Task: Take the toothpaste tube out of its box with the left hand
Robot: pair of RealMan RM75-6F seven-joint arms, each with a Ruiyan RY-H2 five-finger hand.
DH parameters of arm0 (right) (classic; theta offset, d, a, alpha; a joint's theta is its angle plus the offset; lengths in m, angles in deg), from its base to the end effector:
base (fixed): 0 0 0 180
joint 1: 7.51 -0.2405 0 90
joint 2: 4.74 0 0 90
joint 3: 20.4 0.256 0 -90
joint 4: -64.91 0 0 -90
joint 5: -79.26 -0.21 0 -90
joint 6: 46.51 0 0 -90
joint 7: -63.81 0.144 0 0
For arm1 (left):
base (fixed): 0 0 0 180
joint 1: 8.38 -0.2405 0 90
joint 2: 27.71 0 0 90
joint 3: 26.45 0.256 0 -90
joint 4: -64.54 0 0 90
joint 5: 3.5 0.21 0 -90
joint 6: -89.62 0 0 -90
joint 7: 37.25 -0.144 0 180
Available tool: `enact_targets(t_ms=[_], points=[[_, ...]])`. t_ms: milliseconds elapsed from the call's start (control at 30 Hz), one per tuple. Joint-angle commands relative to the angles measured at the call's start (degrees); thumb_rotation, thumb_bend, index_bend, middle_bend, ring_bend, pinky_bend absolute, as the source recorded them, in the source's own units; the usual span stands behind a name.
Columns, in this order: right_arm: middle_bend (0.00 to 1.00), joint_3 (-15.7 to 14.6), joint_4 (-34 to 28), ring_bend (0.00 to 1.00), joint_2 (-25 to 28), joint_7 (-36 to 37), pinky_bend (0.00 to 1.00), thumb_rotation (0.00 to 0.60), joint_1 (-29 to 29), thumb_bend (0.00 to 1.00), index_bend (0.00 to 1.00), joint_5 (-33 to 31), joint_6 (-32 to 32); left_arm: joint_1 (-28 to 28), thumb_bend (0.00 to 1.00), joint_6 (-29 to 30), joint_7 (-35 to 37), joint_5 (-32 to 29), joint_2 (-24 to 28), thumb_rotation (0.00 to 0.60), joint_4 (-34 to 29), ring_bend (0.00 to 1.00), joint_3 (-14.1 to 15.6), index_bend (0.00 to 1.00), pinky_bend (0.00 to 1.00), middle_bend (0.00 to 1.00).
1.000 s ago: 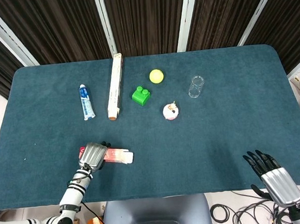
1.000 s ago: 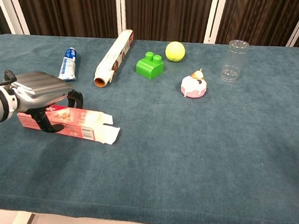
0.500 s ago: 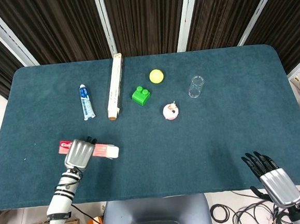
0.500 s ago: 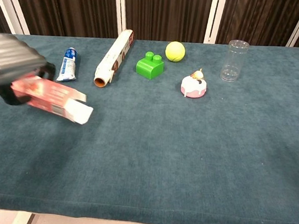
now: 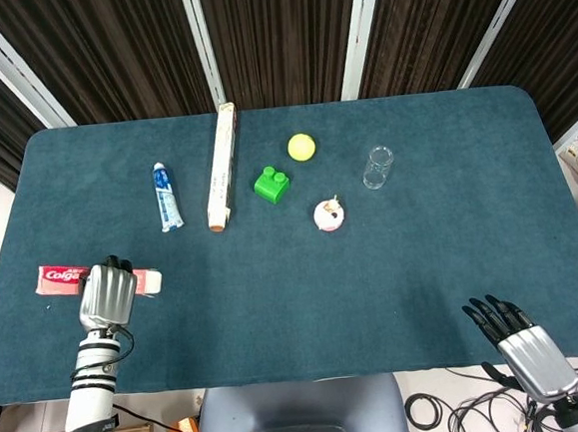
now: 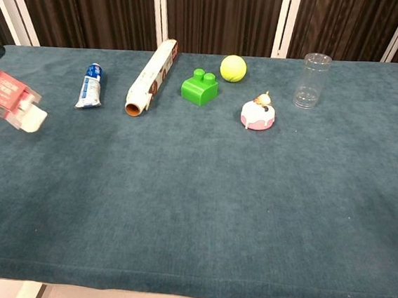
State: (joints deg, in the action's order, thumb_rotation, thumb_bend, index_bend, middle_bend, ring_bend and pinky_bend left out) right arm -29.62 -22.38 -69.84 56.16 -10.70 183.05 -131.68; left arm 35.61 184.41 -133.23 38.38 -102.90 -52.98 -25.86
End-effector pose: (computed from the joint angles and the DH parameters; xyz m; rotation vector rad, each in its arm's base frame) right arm -0.3069 -0.1190 0.1180 1.8168 -0.7838 0.7698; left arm -0.1570 0.2815 0.0884 -1.6568 -0.0925 0.0299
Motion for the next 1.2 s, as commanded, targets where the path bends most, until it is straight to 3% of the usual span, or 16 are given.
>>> enact_targets(t_ms=[33,367,567,733,800,900,967,1000,1100,1200], points=[[0.08,0.0,-0.1,0.04,0.1,-0.2,0.17,0.6,-0.1,0.2,0.08,0.0,0.3,1.1,0.36,2.8,-4.7,0.0,0.0,0.6,-1.2,0.96,1.3,0.56,1.0,0.58],[0.08,-0.3,-0.7,0.04,0.6,-1.1,0.17,0.6,-0.4,0.2,0.08,-0.1,2.0,2.3,0.36,1.9,-5.5,4.9,2.7,0.6,-3.2,0.96,3.4,0.55,1.0,0.57],[0.08,-0.4,-1.0,0.04,0.9,-1.1,0.17,0.6,-0.4,0.2,0.09,-0.1,2.4,2.5,0.36,0.7,1.0,11.0,8.3,0.6,-0.5,0.96,1.9,0.54,0.99,0.56],[0.08,-0.5,-1.1,0.04,1.0,-1.4,0.17,0.6,-0.5,0.2,0.1,-0.2,2.9,-0.3,0.36,1.3,14.7,21.0,10.0,0.6,6.4,0.96,1.2,0.54,0.99,0.55],[0.08,-0.5,-1.3,0.04,1.0,-1.8,0.17,0.6,-0.6,0.2,0.1,-0.2,3.4,-2.3,0.36,-0.9,23.3,20.4,10.3,0.6,4.6,0.96,0.9,0.54,0.99,0.56],[0.08,-0.6,-1.4,0.04,1.0,-2.0,0.17,0.6,-0.7,0.2,0.1,-0.3,3.8,-3.5,0.36,-3.6,28.8,20.2,11.0,0.6,3.1,0.95,1.5,0.54,0.98,0.55],[0.08,-0.6,-1.6,0.04,1.1,-2.3,0.17,0.6,-0.8,0.2,0.1,-0.4,4.2,-4.5,0.36,-7.4,34.2,20.5,12.0,0.6,1.5,0.95,3.1,0.53,0.98,0.55],[0.08,-0.6,-1.6,0.04,1.1,-2.7,0.17,0.6,-0.8,0.2,0.1,-0.5,4.6,-6.0,0.36,-12.2,39.6,20.5,11.6,0.6,0.1,0.95,6.2,0.53,0.98,0.54],[0.08,-0.7,-2.0,0.04,1.2,-3.1,0.17,0.6,-0.9,0.2,0.1,-0.7,5.1,-8.7,0.36,-17.4,50.1,26.9,10.2,0.6,5.6,0.94,10.1,0.52,0.98,0.54],[0.08,-0.8,-2.2,0.04,1.4,-3.2,0.17,0.6,-0.9,0.2,0.1,-0.8,5.3,-10.6,0.36,-18.9,54.4,28.7,7.1,0.6,10.9,0.93,10.7,0.51,0.97,0.51]])
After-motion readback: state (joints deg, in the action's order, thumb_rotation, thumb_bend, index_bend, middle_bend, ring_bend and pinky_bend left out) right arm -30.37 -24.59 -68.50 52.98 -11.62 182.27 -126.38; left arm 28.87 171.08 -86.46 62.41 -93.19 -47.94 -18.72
